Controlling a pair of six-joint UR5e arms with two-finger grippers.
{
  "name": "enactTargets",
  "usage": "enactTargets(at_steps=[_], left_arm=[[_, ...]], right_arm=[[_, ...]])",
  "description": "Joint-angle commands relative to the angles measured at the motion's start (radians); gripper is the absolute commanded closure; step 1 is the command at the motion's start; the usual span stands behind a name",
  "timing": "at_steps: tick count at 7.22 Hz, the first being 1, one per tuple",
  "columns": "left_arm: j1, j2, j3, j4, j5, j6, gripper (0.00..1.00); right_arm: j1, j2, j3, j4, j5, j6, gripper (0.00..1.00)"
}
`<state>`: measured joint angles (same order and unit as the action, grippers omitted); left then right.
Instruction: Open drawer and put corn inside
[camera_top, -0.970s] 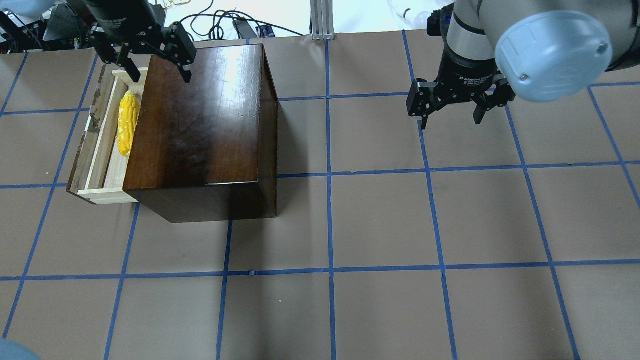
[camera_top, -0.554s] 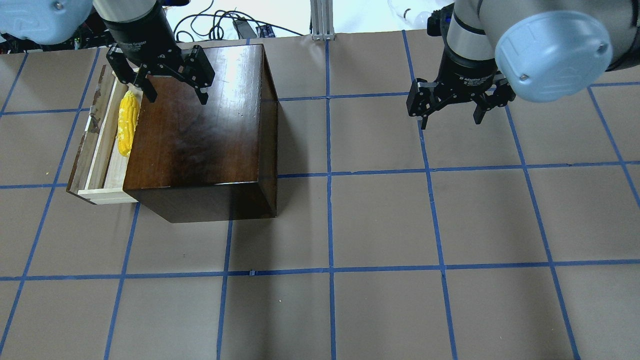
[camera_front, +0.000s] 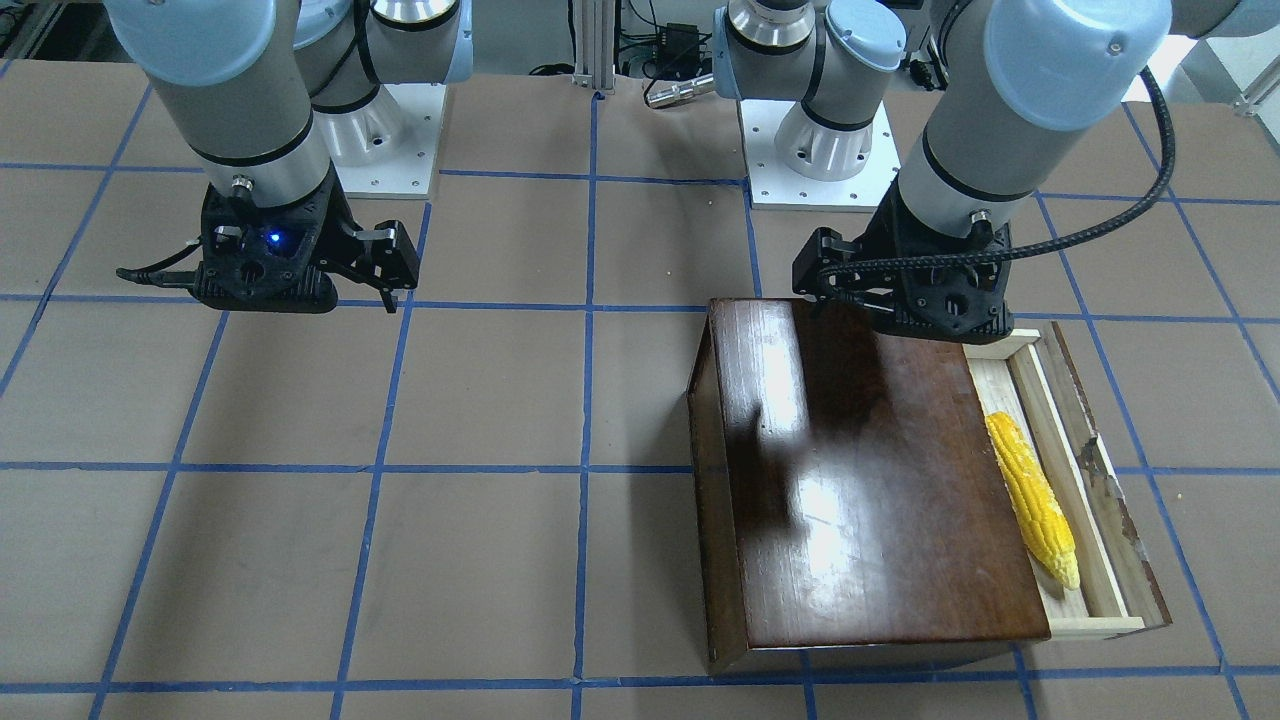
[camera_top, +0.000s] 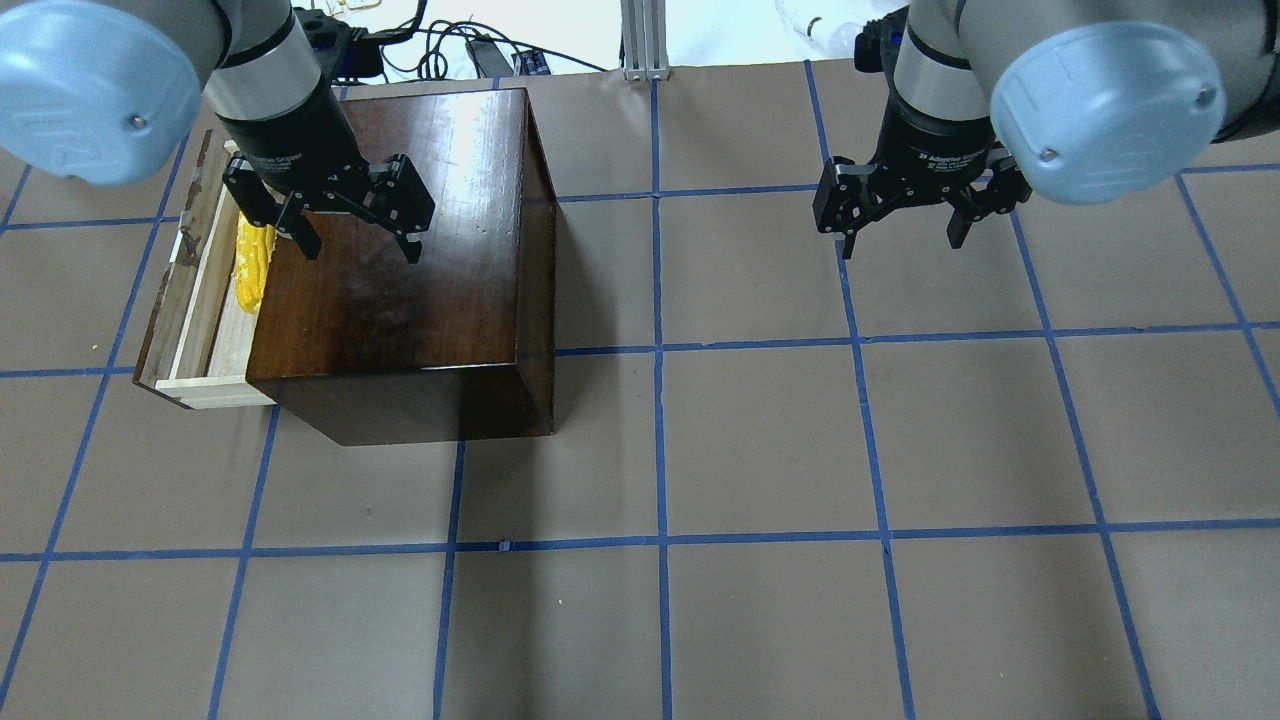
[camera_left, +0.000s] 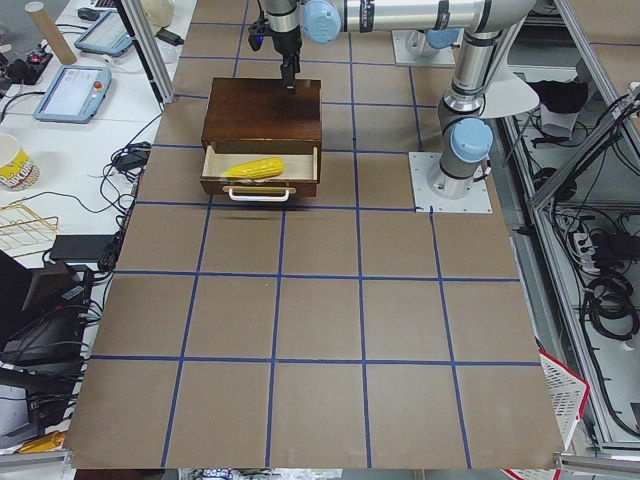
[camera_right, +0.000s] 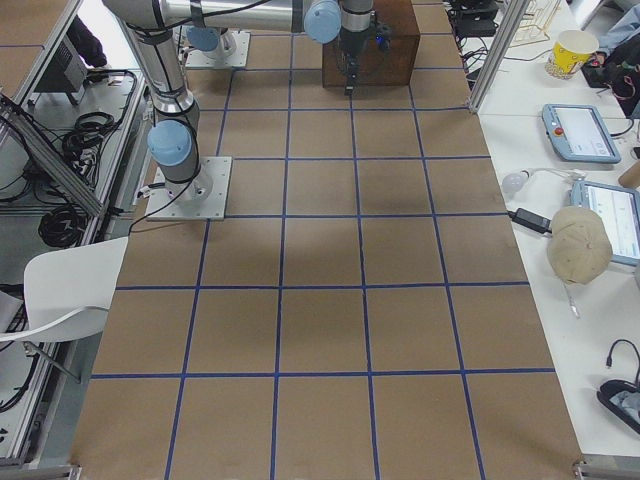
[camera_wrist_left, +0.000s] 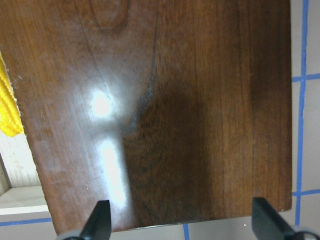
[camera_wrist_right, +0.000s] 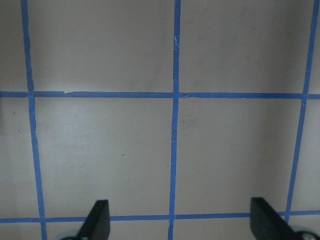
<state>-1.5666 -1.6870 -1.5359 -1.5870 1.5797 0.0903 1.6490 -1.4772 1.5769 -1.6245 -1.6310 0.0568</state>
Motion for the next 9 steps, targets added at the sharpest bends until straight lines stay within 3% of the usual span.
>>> enactTargets(at_steps=[1, 9], left_arm=[[0.003, 0.053, -0.04, 0.03, -0.007, -0.007, 0.0], [0.003, 0.072, -0.046, 0.027, 0.002, -0.004, 0.0]], right_arm=[[0.0, 0.0, 0.0, -0.002, -0.001, 0.0, 0.0], [0.0, 0.0, 0.0, 0.0, -0.001, 0.0, 0.0]])
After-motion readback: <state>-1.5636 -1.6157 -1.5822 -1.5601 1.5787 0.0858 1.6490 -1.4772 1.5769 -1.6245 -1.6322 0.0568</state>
